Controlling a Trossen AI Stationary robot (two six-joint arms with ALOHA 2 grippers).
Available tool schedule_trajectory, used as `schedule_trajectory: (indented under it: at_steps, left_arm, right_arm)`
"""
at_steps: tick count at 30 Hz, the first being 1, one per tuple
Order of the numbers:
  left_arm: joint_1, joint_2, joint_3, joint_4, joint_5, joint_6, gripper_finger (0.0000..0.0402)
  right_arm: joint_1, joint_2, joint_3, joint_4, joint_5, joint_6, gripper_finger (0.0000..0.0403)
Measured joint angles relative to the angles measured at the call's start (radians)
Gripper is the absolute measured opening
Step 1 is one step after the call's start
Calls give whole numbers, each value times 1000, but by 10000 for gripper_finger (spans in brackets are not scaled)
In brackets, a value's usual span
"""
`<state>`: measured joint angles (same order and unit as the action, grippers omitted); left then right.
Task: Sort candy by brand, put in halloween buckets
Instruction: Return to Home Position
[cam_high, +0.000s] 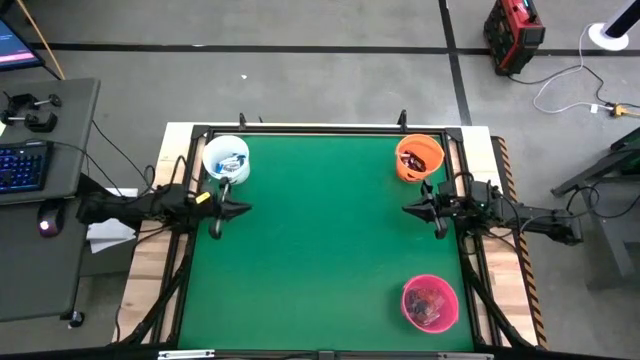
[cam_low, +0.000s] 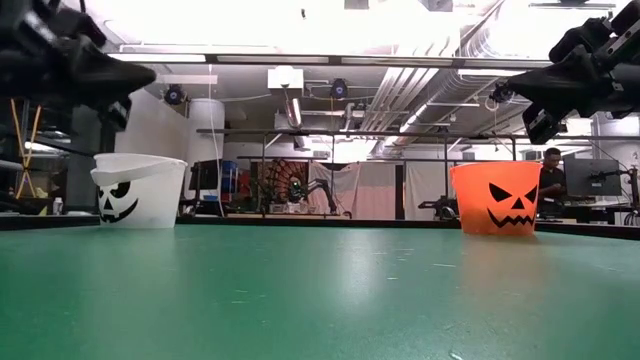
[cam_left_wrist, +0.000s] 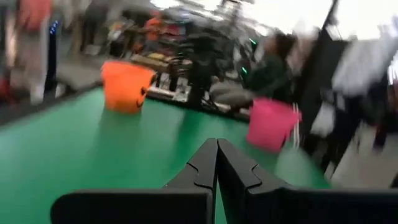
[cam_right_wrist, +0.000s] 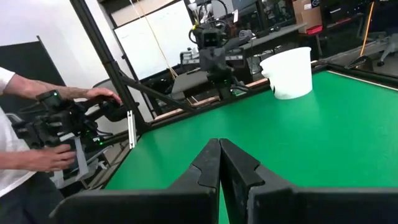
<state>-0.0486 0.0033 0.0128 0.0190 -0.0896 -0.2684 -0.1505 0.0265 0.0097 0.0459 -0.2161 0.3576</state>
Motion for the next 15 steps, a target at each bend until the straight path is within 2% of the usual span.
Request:
schedule_trajectory:
  at_steps: [2, 4, 15]
  left_arm:
    - [1, 0, 0, -4, 48, 158, 1]
    - [2, 0, 0, -12, 68, 220, 1]
    - [11, 0, 0, -8, 71, 165, 1]
  right_arm:
    - [0, 0, 0, 0, 0, 0, 0]
    - [0, 0, 0, -1, 0, 0, 0]
    - [0, 0, 0, 0, 0, 0, 0]
